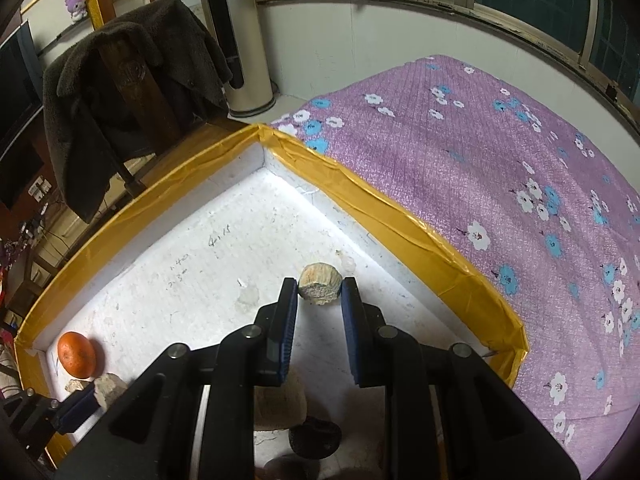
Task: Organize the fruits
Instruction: 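Open both tools to release the beige items into the tray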
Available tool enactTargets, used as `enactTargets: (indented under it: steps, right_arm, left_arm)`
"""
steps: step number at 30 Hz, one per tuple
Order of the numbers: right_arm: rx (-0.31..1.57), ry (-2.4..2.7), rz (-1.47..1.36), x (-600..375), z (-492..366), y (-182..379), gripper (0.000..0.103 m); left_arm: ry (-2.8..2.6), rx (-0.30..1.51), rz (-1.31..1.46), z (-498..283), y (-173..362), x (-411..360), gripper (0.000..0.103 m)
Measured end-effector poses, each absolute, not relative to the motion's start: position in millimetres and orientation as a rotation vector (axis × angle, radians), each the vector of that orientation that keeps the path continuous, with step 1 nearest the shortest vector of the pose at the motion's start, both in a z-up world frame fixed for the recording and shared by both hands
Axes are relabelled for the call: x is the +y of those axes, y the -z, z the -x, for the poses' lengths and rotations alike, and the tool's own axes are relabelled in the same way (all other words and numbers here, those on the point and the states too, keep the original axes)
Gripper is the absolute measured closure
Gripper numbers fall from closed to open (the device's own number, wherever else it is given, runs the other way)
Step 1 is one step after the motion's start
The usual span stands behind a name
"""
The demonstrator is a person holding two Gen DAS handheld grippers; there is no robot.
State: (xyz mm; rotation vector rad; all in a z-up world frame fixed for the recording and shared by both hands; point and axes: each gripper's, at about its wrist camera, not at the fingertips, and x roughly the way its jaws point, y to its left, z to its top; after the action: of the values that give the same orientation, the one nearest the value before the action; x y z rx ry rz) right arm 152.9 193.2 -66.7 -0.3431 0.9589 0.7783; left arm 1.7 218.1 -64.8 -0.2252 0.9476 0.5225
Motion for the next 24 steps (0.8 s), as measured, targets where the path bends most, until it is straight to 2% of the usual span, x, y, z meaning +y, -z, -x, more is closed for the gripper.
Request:
enactTargets:
  steps: [3, 5, 7, 8, 10, 11, 13, 16, 18, 19, 20, 24]
  right_arm:
    - [0.952, -0.766, 0.349, 194.7, -153.4, 65.9, 0.079]
    - [0.964, -0.763, 0.357, 196.5, -154.4, 67.7, 0.079]
    - [0.976, -0.769, 0.369, 198.6, -154.8, 69.3, 0.077]
    - [0.975, -0.766, 0.376, 198.6, -154.7, 69.3, 0.064]
    - [0.972, -0.755, 0.354, 193.0, -155.4, 66.9, 0.043]
    - [0.971, -0.755, 0.340, 189.7, -155.6, 65.2, 0.040]
    - [0.961, -0.743, 0.313, 178.5, -155.3, 58.5, 0.039]
    - [0.929, -0.756, 0.270, 156.7, -149.6, 43.5, 0.036]
    - [0.901, -0.764, 0.260, 141.7, -143.3, 33.8, 0.026]
    - [0.881, -0.777, 0.258, 131.5, -138.6, 28.1, 0.010]
    - [0.858, -0.788, 0.255, 119.8, -133.2, 22.2, 0.000]
    - [0.781, -0.810, 0.252, 75.6, -109.6, 5.0, 0.000]
  left_arm:
    - [-0.513, 0.981, 0.233, -4.9, 68.4, 219.7, 0.083]
    - [-0.509, 0.999, 0.256, -4.8, 69.9, 221.6, 0.055]
    - [-0.527, 0.972, 0.262, -0.8, 65.5, 220.9, 0.040]
    - [-0.535, 0.960, 0.253, 1.2, 63.1, 219.1, 0.035]
    - [-0.533, 0.948, 0.248, 5.5, 60.0, 215.7, 0.033]
    - [-0.526, 0.945, 0.249, 8.5, 58.4, 213.4, 0.031]
    - [-0.529, 0.934, 0.254, 14.7, 55.9, 211.2, 0.024]
    - [-0.518, 0.925, 0.256, 22.8, 52.0, 206.6, 0.020]
    - [-0.530, 0.915, 0.236, 27.5, 48.9, 202.9, 0.020]
    - [-0.535, 0.901, 0.228, 30.2, 46.7, 200.7, 0.018]
    - [-0.533, 0.893, 0.223, 31.2, 45.3, 198.5, 0.015]
    - [-0.548, 0.858, 0.197, 40.0, 39.8, 189.3, 0.011]
